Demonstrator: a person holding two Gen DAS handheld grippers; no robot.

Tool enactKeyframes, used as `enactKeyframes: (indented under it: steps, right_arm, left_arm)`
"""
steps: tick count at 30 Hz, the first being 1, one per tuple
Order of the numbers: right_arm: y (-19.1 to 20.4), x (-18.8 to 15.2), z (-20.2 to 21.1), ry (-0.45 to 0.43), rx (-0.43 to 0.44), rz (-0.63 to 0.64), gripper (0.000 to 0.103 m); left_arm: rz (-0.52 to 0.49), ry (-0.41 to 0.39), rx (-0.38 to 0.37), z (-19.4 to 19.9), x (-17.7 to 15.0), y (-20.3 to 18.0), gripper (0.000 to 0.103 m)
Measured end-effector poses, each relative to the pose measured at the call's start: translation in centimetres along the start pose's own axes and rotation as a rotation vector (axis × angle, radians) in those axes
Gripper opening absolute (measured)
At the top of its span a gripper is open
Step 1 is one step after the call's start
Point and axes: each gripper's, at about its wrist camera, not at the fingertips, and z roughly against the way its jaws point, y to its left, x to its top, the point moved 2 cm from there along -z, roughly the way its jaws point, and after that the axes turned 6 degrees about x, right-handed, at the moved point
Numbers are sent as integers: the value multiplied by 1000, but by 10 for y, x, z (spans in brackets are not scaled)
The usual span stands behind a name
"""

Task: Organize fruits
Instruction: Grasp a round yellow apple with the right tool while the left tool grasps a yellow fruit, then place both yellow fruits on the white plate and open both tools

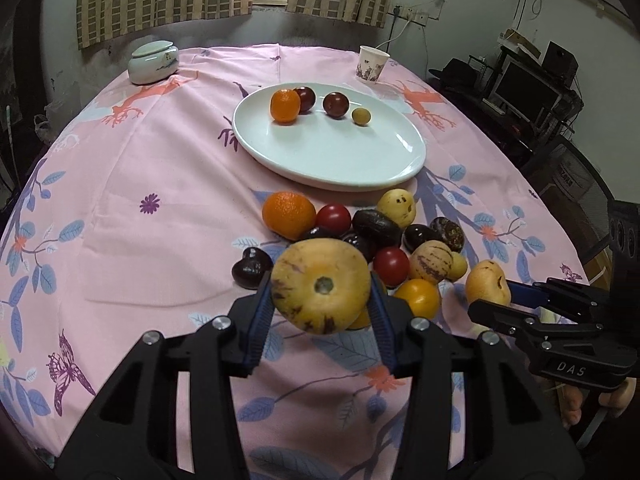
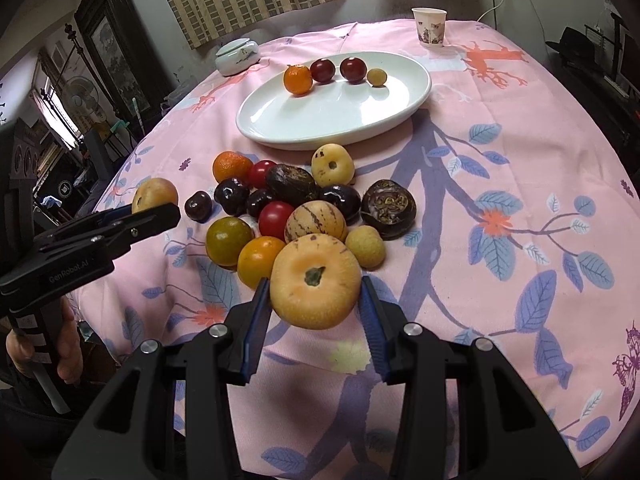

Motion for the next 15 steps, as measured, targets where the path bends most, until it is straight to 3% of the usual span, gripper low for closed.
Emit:
enactKeyframes:
  steps: [5, 9, 15]
  right_arm:
    - [-2, 23, -2, 13, 40, 9, 44]
    - [4, 76, -4, -11, 24, 95, 44]
    - [5, 165, -49, 5, -5, 156, 44]
  left_arm:
    - [-27, 2, -9, -9, 33, -1, 46]
    - [-47, -27, 52, -25, 85, 3, 46]
    - [28, 31, 52, -83, 160, 21, 46]
